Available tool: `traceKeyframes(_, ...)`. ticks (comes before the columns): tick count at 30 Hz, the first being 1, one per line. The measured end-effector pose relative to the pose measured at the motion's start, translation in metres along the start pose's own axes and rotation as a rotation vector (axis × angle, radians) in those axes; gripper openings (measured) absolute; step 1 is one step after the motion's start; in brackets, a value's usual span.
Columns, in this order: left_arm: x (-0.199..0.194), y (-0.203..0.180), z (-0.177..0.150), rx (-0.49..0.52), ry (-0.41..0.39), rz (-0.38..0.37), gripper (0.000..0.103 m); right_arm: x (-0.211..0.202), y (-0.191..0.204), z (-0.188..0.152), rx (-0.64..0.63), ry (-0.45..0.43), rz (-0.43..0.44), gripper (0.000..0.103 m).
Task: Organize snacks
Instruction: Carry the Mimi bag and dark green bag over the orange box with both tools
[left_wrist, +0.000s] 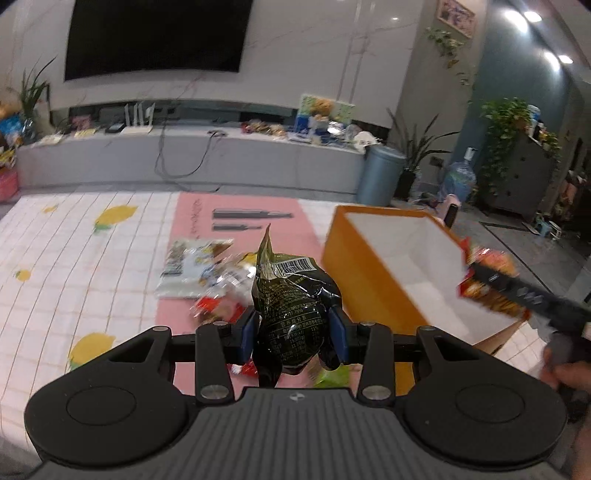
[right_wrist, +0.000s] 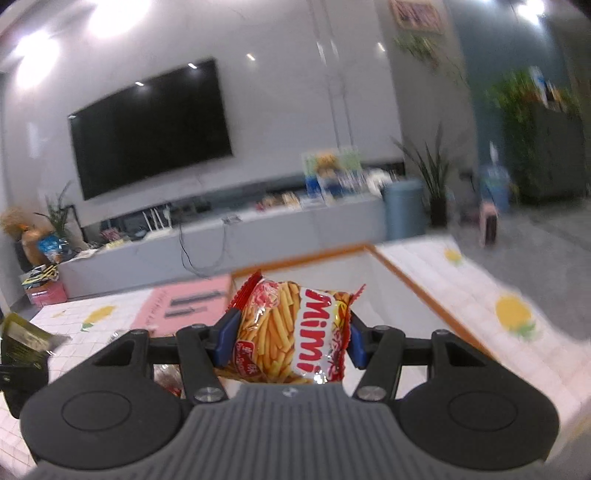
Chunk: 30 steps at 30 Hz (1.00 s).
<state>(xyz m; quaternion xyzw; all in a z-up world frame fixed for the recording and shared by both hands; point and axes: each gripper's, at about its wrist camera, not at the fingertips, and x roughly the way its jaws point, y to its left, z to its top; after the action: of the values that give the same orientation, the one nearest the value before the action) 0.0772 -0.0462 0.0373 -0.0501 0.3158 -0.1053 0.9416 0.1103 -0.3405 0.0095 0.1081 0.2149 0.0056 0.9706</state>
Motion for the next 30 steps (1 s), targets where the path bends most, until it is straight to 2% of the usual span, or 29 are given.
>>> traceKeyframes(2,0.001,-0.010,0.004,0.018,-0.016,0.010,0.046,0.008,-0.005,-0.002,0.012,0.045,-0.003,0.057)
traceKeyframes(5,0.002,-0.019,0.007,0.024,-0.018,-0.008,0.046,0.019,-0.002,-0.005,-0.040,0.082,0.006,0.057)
traceKeyframes(10,0.009,-0.027,0.010,0.056,0.014,-0.006,0.046,0.036,0.008,-0.009,-0.114,0.139,-0.002,0.057)
traceKeyframes(16,0.010,-0.029,0.011,0.050,0.022,-0.015,0.046,0.055,0.009,-0.011,-0.148,0.218,-0.031,0.057)
traceKeyframes(19,0.010,-0.029,0.009,0.050,0.025,-0.016,0.046,0.056,0.017,-0.016,-0.195,0.229,-0.039,0.056)
traceKeyframes(24,0.014,-0.024,0.008,0.032,0.032,-0.021,0.046,0.058,0.023,-0.019,-0.180,0.259,0.005,0.056)
traceKeyframes(30,0.017,-0.021,0.005,0.016,0.059,-0.034,0.046,0.060,0.024,-0.019,-0.180,0.266,0.002,0.057)
